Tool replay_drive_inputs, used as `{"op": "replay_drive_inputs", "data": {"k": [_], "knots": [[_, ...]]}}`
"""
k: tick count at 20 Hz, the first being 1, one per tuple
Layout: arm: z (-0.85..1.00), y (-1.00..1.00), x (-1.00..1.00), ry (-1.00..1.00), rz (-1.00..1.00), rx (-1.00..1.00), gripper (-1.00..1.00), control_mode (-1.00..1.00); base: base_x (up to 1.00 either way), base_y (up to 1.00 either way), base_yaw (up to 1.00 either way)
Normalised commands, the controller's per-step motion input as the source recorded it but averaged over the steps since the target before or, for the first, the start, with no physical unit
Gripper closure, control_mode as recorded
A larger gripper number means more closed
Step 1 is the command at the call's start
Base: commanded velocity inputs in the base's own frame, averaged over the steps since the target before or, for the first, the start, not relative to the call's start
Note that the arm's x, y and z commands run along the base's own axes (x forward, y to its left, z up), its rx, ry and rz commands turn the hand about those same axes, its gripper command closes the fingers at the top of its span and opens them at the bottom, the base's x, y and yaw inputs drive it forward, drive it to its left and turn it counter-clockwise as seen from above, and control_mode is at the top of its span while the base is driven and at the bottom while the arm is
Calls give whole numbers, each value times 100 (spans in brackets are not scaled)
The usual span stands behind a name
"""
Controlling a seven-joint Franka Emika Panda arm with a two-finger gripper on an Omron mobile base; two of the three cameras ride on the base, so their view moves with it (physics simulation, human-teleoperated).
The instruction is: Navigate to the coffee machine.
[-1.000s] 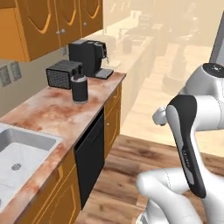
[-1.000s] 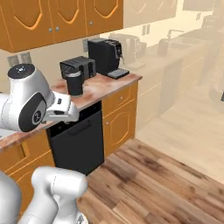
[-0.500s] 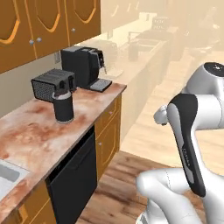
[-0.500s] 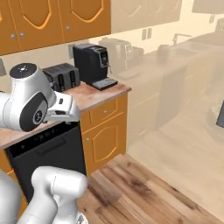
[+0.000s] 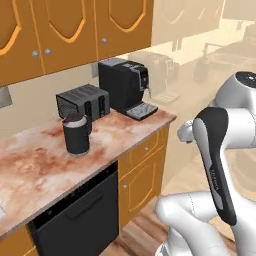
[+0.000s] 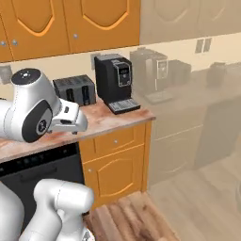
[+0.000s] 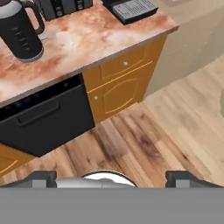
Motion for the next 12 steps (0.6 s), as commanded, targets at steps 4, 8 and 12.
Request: {"op": "replay_drive_inputs", "data": {"k": [4, 8, 12], "knots": [[0, 0, 0, 0, 0, 0, -100, 100, 99, -58, 58], [0, 0, 0, 0, 0, 0, -100, 100, 77, -100, 42], [0, 0, 0, 0, 0, 0, -100, 100, 84, -100, 39]]}}
